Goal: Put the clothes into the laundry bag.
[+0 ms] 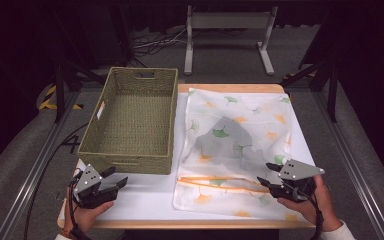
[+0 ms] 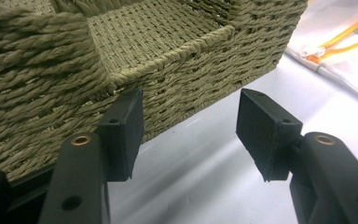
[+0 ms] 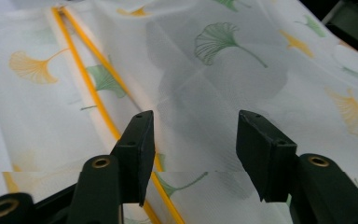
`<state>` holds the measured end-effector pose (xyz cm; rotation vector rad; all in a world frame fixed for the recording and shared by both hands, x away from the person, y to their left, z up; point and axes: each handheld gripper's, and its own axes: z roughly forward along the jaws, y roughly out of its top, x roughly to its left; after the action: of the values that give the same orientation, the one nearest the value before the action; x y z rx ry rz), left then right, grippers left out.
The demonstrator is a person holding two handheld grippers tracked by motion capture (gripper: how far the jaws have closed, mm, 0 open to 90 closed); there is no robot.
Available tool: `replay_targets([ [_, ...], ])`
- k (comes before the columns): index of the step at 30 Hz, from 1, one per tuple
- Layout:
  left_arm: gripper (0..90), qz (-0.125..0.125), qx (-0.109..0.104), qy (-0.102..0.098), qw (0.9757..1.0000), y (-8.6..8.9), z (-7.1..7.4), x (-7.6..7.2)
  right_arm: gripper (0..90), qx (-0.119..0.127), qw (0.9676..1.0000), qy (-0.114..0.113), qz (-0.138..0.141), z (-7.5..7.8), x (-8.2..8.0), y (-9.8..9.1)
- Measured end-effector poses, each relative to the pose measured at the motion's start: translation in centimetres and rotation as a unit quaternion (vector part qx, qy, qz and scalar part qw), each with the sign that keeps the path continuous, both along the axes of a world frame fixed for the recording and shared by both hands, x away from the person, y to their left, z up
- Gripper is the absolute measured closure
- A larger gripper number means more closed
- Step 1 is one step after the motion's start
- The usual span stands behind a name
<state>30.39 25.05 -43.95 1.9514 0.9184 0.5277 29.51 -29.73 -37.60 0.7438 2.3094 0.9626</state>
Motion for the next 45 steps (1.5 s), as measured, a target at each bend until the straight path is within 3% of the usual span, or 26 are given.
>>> replay_targets([
  [10,32.5,0.01,-0.006,0.001,0.9999,0.1,-0.1,-0.1,40.6,-0.004,0.9995,-0.024,-0.022,0.0,0.5,-0.8],
  [13,30.5,0.011,-0.008,0.001,0.9999,0.1,-0.1,-0.1,37.8,-0.008,0.9984,-0.039,-0.041,0.0,0.8,-1.3],
  [19,26.4,0.011,0.016,-0.007,0.9998,0.0,-0.3,0.2,33.8,-0.005,0.9958,-0.064,-0.065,-0.7,1.6,-3.0],
  [27,23.8,0.015,0.046,-0.009,0.9988,0.5,-0.9,0.4,27.9,0.004,0.9942,-0.056,-0.092,-1.8,2.4,-4.9],
  [30,21.7,0.02,0.028,-0.011,0.9993,1.1,-0.8,0.4,23.6,0.008,0.994,-0.052,-0.096,-2.5,2.6,-5.5],
  [35,19.4,0.029,0.001,-0.015,0.9995,1.9,-0.9,0.6,19.1,0.042,0.9939,-0.038,-0.095,-3.8,2.5,-6.5],
  [39,17.9,0.034,-0.001,-0.014,0.9993,2.1,-0.9,0.6,17.5,0.071,0.9916,-0.021,-0.106,-5.1,2.8,-7.1],
  [45,15.5,0.041,0.001,-0.019,0.999,2.0,-0.8,0.6,17.0,0.059,0.9919,-0.016,-0.111,-5.8,2.8,-7.2],
])
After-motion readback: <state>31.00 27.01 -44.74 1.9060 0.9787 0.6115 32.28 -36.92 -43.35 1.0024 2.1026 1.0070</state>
